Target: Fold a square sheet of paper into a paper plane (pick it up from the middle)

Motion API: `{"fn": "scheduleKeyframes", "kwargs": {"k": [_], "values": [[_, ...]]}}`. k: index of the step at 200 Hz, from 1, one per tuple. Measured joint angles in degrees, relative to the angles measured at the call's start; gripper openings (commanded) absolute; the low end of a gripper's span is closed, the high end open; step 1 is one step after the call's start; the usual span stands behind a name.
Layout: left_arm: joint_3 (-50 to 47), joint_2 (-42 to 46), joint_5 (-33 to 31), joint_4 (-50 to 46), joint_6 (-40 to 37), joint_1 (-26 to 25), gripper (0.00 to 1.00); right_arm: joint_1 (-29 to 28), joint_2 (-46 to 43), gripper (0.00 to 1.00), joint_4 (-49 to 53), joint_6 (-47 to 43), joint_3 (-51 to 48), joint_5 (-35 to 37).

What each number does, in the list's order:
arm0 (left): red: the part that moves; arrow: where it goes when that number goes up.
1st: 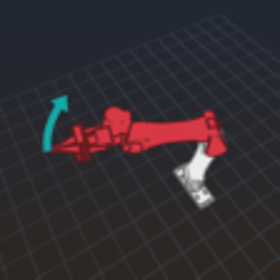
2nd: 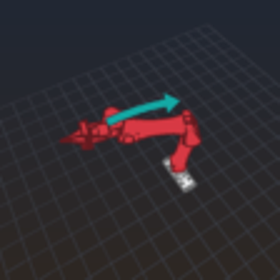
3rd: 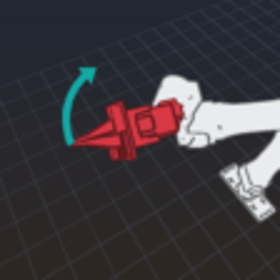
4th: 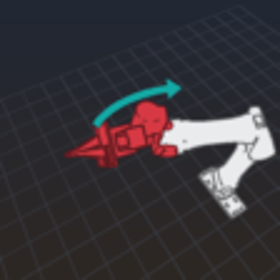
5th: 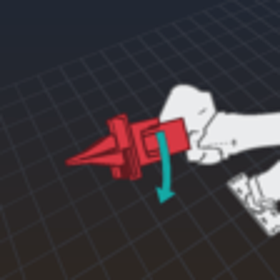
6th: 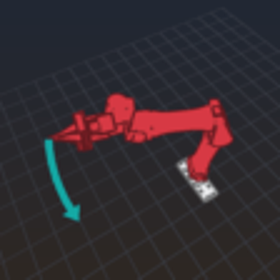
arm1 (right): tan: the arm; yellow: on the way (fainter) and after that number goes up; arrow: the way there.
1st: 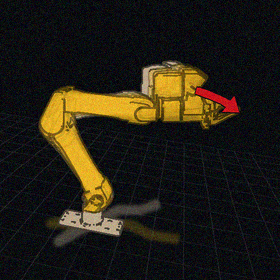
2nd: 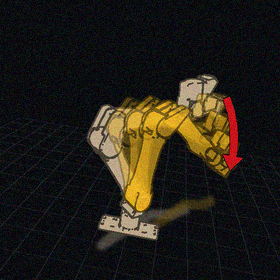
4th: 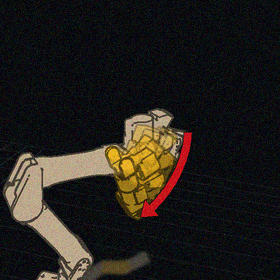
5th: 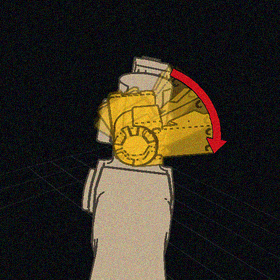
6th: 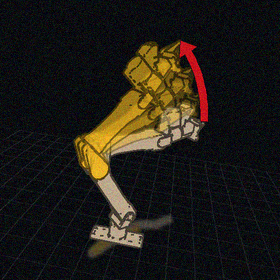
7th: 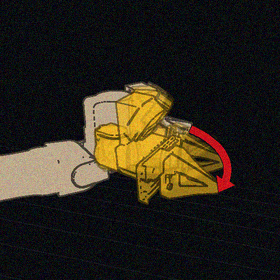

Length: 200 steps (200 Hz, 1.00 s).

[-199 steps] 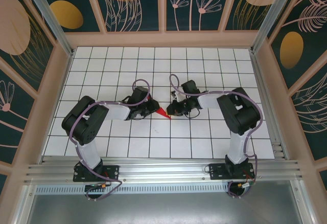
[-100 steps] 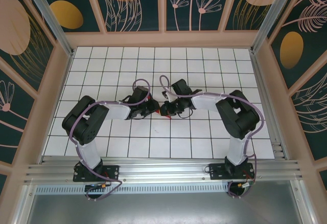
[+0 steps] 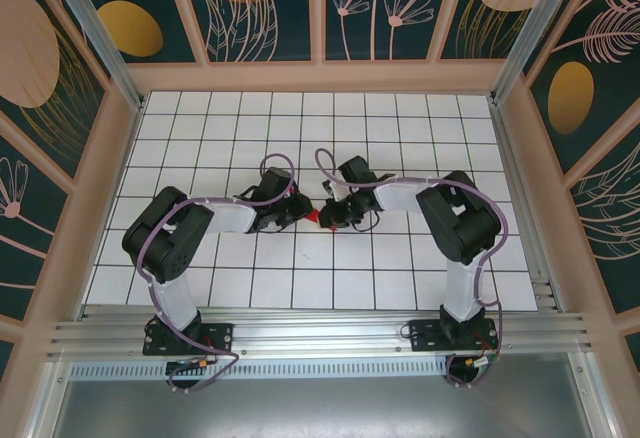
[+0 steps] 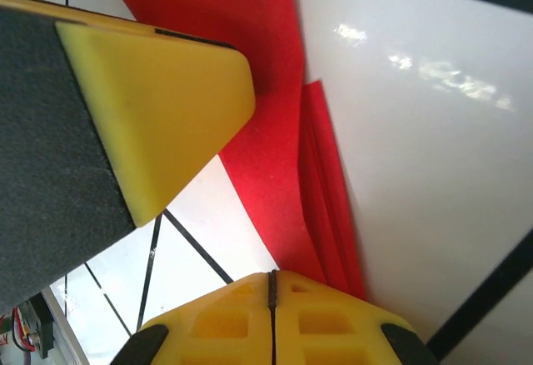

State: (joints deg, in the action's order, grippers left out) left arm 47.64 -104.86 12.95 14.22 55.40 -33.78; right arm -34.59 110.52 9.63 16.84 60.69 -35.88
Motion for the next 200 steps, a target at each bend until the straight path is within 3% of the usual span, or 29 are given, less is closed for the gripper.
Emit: {"fn": "scheduleKeyframes", "kwargs": {"k": [70, 200], "values": [[0.59, -0.22, -0.15, -0.68, -0.90, 0.00, 0.20, 0.15, -6.23, 0.21, 0.46, -2.34, -1.97, 5.11], [0.76, -0.26, -0.20, -0.94, -1.36, 0.00, 0.20, -1.14, -3.41, 0.26, 0.72, -6.23, -1.86, 4.87]]}}
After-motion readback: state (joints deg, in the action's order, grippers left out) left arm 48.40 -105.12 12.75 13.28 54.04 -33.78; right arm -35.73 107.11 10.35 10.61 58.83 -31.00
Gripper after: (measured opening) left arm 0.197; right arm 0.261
